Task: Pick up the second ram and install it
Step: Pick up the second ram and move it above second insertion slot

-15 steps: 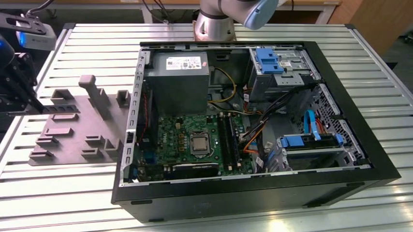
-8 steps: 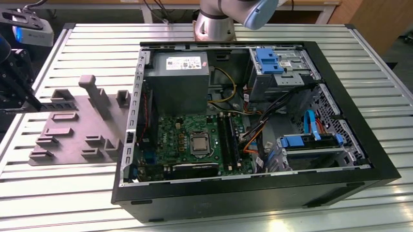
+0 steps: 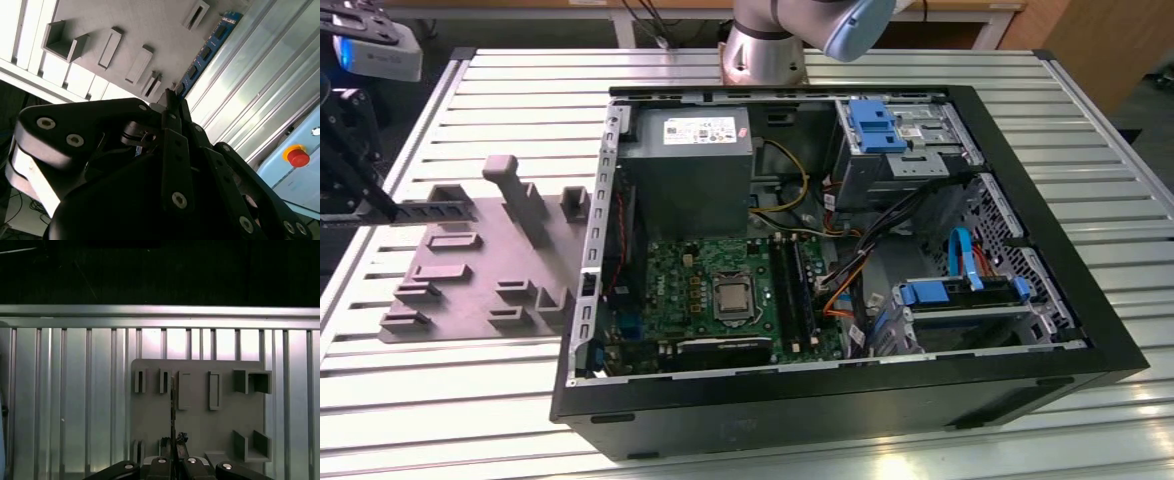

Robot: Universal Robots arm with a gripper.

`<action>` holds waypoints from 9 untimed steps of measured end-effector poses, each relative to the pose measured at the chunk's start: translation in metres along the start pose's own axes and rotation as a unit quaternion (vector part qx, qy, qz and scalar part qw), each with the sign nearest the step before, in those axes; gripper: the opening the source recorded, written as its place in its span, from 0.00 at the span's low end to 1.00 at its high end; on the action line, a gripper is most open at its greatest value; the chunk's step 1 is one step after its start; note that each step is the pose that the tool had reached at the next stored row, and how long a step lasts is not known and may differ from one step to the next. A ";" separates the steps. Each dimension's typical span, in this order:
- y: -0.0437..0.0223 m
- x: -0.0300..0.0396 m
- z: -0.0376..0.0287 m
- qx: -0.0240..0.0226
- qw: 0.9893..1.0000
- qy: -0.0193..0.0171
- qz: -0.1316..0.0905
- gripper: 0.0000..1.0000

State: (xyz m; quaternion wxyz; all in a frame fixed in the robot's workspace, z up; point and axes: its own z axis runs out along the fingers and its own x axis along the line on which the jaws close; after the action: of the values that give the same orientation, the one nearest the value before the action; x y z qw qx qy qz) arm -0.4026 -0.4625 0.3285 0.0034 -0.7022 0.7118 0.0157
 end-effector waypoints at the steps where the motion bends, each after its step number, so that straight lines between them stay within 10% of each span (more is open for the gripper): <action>1: 0.0000 -0.0001 -0.0019 0.000 1.000 0.000 0.000 0.14; 9: 0.0004 -0.0009 -0.0195 0.000 1.000 0.000 0.000 0.14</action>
State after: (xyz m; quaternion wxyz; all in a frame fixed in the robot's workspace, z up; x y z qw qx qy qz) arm -0.4026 -0.4621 0.3481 0.0033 -0.7022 0.7118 0.0156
